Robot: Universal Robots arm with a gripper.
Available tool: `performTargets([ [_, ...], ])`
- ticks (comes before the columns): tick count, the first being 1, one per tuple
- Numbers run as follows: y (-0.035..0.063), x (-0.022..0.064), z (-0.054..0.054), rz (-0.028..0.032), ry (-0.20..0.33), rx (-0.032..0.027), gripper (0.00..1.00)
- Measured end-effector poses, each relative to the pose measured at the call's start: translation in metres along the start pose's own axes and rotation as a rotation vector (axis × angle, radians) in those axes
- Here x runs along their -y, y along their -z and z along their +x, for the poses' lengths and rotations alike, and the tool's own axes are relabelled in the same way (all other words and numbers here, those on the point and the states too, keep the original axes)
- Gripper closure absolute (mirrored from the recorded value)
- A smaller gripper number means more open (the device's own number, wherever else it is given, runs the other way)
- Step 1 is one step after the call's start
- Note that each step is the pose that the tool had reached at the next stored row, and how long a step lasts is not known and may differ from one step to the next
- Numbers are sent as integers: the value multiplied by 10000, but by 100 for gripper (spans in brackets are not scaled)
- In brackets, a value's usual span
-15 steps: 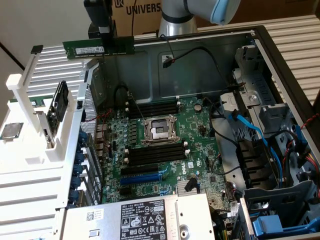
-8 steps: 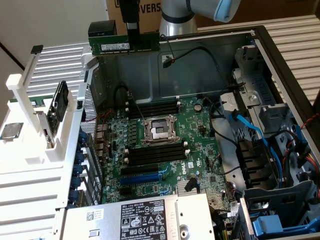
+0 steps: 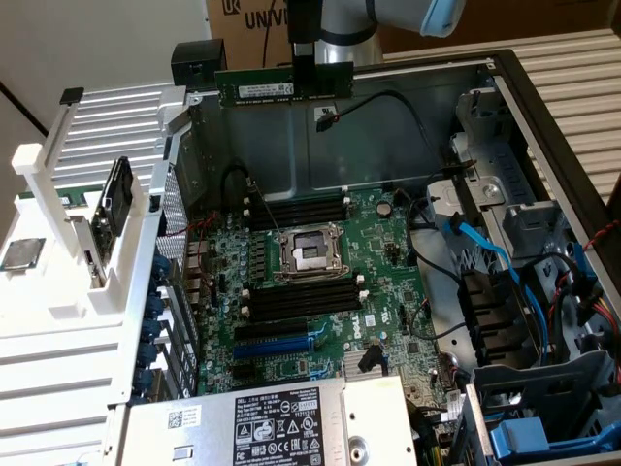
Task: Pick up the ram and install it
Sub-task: 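Pick up the ram and move it above insertion slot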
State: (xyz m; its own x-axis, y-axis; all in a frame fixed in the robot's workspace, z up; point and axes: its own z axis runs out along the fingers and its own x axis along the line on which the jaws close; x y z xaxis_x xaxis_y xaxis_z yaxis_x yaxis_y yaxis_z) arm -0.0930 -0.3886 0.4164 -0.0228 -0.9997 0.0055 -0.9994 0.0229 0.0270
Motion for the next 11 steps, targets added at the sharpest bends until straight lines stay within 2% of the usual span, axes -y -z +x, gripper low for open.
performTargets([
  [8, -15, 39, 45, 0, 0, 1, 87],
  [11, -60, 42, 66, 1, 0, 0, 87],
])
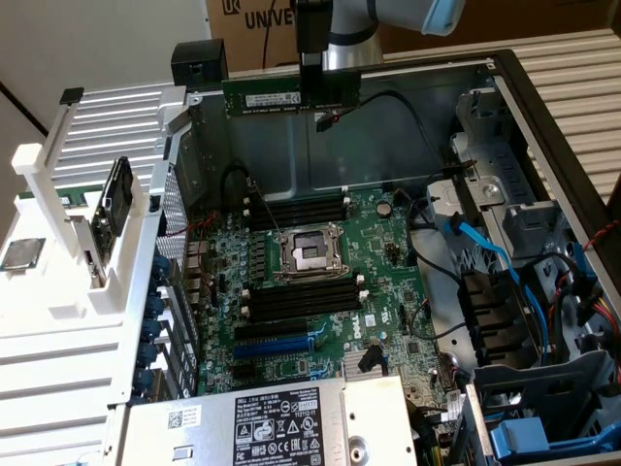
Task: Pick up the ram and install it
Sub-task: 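Pick up the ram and move it above insertion slot, then insert the ram into the slot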
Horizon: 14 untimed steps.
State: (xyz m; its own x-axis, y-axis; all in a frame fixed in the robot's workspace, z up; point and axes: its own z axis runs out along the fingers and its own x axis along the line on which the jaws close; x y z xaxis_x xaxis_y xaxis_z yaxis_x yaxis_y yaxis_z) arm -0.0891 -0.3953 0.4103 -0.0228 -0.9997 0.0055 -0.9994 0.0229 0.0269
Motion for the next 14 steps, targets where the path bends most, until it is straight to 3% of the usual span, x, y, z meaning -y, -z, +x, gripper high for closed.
performTargets([
  [3, -143, 33, 29, 0, 0, 0, 87],
  [9, -282, 76, 44, 1, 0, 0, 87],
  [14, -285, 76, 44, 6, -1, 0, 87],
])
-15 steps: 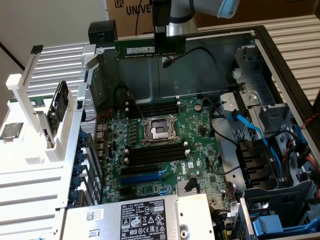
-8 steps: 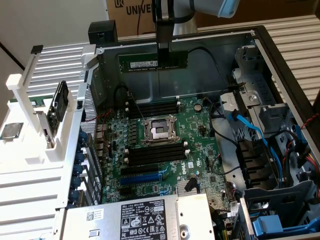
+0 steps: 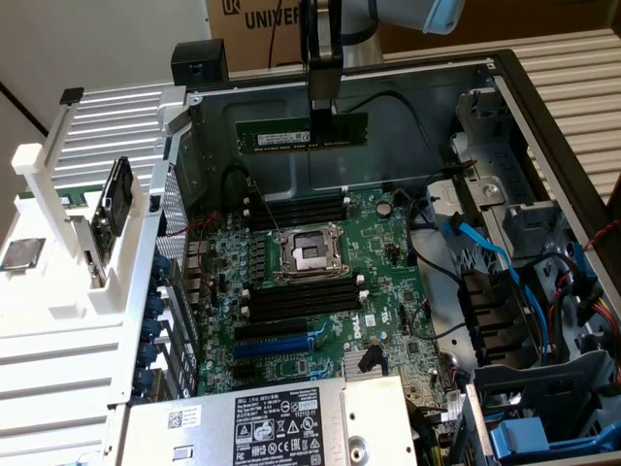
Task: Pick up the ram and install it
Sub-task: 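Insert the ram into the slot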
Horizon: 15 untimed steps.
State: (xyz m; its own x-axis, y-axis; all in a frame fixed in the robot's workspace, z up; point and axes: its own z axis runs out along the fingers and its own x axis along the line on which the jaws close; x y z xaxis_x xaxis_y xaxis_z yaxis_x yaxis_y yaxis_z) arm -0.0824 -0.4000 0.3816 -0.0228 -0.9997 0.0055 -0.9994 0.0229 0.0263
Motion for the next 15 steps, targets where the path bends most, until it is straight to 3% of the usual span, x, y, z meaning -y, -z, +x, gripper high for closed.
performTargets([
  [11, -1, -1, 0, -1, 1, 5, 87],
  [12, -3, -8, 1, 19, 2, 60, 87],
  [15, -4, -24, 13, 94, 11, 412, 87],
])
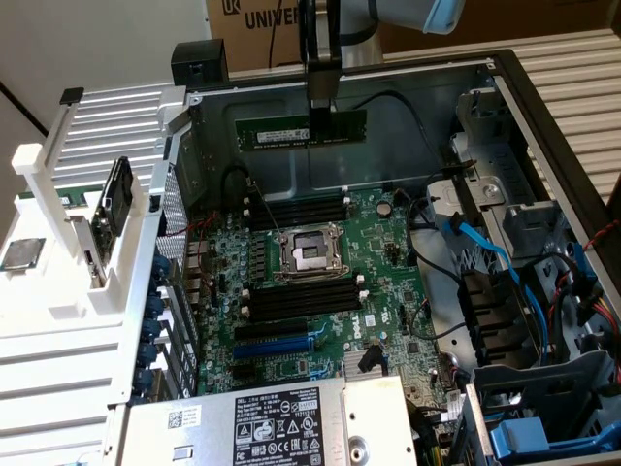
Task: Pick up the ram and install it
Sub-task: 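Insert the ram into the slot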
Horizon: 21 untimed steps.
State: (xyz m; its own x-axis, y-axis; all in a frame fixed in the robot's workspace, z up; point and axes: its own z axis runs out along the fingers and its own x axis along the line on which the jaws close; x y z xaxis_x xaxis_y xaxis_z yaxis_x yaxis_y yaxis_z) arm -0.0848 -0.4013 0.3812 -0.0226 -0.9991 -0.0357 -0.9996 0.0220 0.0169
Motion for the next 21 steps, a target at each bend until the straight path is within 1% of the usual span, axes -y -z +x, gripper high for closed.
performTargets([
  [1, -1, -5, 6, 4, 0, 33, 87],
  [2, -3, -10, 10, 4, 0, 35, 87],
  [5, -9, -57, 20, 11, 0, 33, 87],
  [9, -25, -132, 30, 67, 1, 35, 87],
  [11, -32, -154, 47, 76, 2, 35, 87],
  [17, -106, -154, 130, 80, 3, 39, 87],
  [21, -177, -153, 144, 79, 2, 38, 87],
])
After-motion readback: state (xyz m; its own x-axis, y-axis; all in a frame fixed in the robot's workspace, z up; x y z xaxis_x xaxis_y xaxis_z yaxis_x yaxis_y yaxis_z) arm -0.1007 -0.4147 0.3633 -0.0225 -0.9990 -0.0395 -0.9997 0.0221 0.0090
